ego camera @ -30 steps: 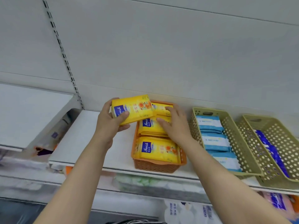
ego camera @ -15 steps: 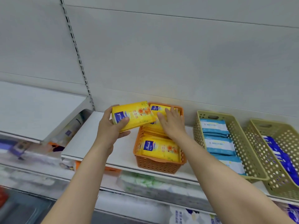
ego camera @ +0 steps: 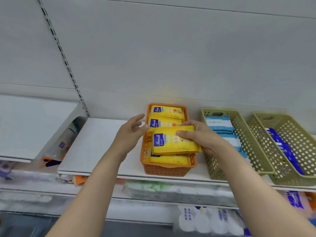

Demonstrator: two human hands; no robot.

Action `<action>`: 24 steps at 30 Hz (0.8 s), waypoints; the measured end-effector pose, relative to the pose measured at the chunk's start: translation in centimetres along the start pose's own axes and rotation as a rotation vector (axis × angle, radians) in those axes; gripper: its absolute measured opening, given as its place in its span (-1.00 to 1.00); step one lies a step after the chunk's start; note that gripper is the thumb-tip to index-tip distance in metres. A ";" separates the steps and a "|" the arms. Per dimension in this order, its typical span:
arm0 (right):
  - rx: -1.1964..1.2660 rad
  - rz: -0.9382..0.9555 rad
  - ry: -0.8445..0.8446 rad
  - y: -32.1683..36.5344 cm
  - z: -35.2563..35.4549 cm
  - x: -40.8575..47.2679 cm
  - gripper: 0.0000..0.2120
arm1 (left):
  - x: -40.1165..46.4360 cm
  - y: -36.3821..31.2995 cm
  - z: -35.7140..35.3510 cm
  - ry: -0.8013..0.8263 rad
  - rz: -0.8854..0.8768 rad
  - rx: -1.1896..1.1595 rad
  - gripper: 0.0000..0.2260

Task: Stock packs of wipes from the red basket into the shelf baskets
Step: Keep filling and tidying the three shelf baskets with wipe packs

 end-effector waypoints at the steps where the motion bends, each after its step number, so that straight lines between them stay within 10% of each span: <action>1: -0.040 -0.004 0.008 -0.1 -0.9 -0.3 -0.60 | 0.1 0.2 -0.3 0.021 -0.012 0.035 -0.60; 11: -0.872 0.179 -0.332 0.5 -4.4 -2.8 -0.43 | -0.2 1.9 -1.5 0.071 -0.100 0.416 -0.71; 24: -1.017 0.287 -0.317 -1.0 -6.2 -0.3 -0.34 | 2.0 2.5 -2.8 0.124 -0.188 0.730 -0.31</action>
Point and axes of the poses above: each hand's wrist, its own x-axis towards the middle knuckle, its own z-axis out of the back of the hand, y = z × x, the point moved 2 cm from there along x, towards the middle knuckle, and after that the axes turned 3 degrees about -x, right-handed, at the moved point
